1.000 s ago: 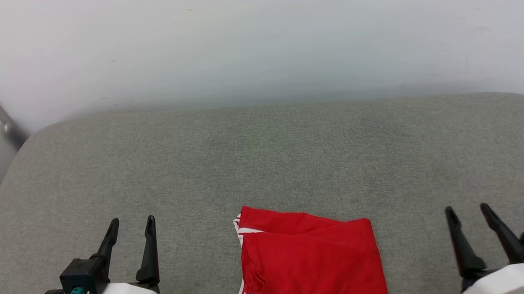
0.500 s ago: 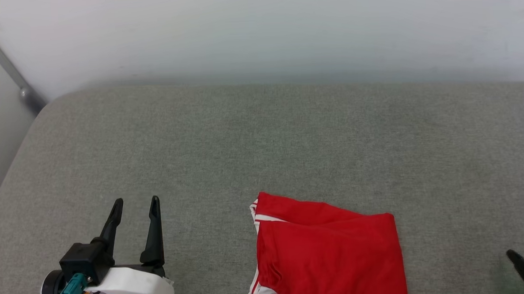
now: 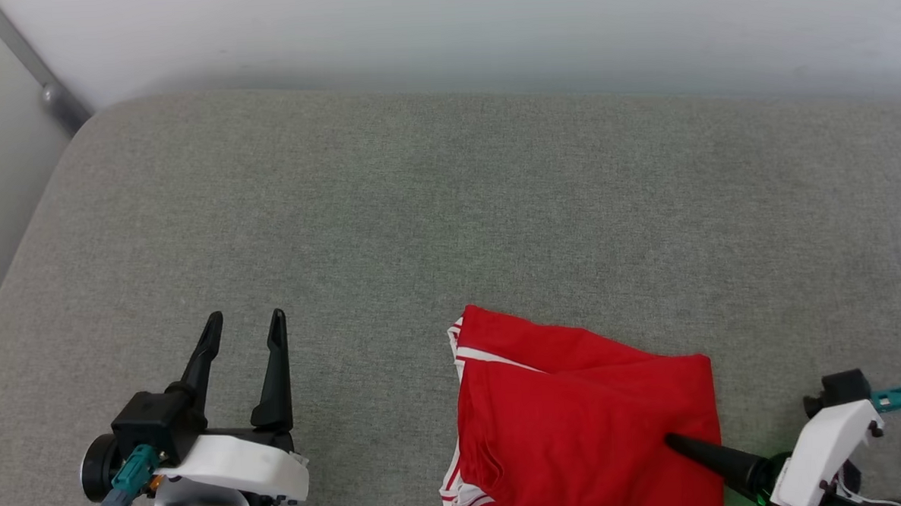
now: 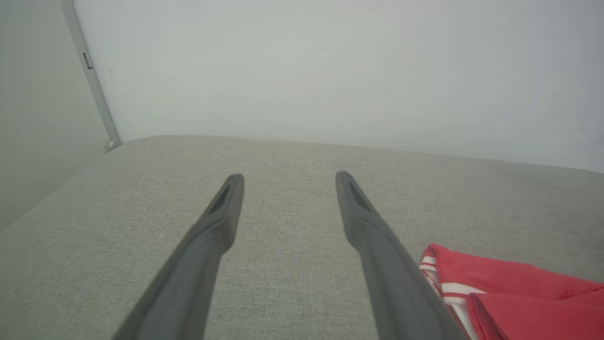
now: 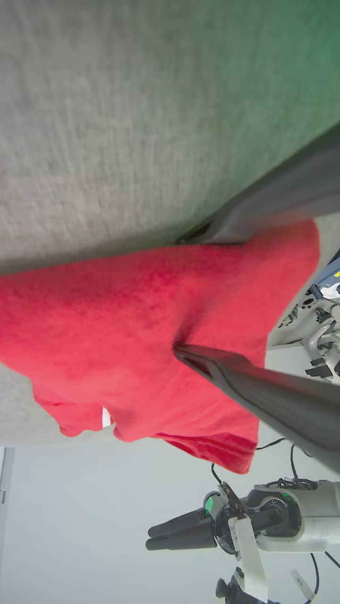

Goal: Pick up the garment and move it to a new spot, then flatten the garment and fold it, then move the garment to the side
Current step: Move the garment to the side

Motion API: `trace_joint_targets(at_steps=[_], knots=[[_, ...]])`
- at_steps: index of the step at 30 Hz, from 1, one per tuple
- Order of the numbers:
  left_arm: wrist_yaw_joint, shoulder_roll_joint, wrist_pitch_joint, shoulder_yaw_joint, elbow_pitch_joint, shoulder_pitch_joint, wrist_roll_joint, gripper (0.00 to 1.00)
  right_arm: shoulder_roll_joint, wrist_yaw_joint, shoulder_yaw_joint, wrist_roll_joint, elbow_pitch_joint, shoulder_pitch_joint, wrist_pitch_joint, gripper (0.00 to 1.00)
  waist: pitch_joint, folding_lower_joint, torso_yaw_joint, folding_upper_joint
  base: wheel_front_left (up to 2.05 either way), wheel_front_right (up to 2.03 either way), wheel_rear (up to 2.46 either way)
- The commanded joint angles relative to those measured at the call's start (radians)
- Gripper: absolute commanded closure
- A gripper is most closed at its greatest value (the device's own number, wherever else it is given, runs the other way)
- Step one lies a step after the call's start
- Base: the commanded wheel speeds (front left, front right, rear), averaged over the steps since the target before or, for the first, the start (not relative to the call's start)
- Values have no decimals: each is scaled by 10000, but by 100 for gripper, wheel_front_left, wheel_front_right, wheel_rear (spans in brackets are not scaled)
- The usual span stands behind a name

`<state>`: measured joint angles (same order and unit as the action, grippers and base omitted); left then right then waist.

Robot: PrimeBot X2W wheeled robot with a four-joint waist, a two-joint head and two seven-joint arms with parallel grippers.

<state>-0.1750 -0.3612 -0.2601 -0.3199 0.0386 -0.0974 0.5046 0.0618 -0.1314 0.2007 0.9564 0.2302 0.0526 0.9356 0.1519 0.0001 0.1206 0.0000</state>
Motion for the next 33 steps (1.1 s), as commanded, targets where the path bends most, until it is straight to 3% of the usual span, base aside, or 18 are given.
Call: trace_joint_targets(at_steps=[1,4,5,6,7,14,23,28,33], knots=[[51,29,-65,-4,35,-83,-37,0,-92,15,-182,78,234,80,-61,0,-14,-1,-10,0,0,0,0],[48,21,-66,6,105,-1,-51,0,-82,16,-649,267,704,197,-373,0,-143,-1,-66,0,0,0,0],[48,12,-66,3,130,36,-42,0,-20,16,-839,318,797,232,-456,53,-200,-1,-81,0,0,0,0],[56,-9,-64,3,150,68,-34,0,22,15,-982,416,861,280,-564,83,-265,-1,-108,0,0,0,0],[51,-35,-50,0,169,108,-24,0,107,15,-1134,445,896,314,-656,100,-353,-1,-151,0,0,0,0],[-22,-128,64,-21,144,321,48,0,1051,10,-2391,17,473,592,-1511,100,-870,-1,-629,0,0,0,0],[-64,-145,37,-44,-67,525,24,0,2627,10,-3762,-2844,305,1423,-2182,100,-1023,-1,-2025,0,0,0,0],[-33,-198,7,83,-545,209,-67,0,3004,12,-3859,-3870,342,2291,-2144,100,-140,-1,-3192,0,0,0,0],[92,-598,152,147,-1321,-633,-428,0,3222,10,-3411,-4669,642,3393,-2696,100,1571,-1,-4221,0,0,0,0]])
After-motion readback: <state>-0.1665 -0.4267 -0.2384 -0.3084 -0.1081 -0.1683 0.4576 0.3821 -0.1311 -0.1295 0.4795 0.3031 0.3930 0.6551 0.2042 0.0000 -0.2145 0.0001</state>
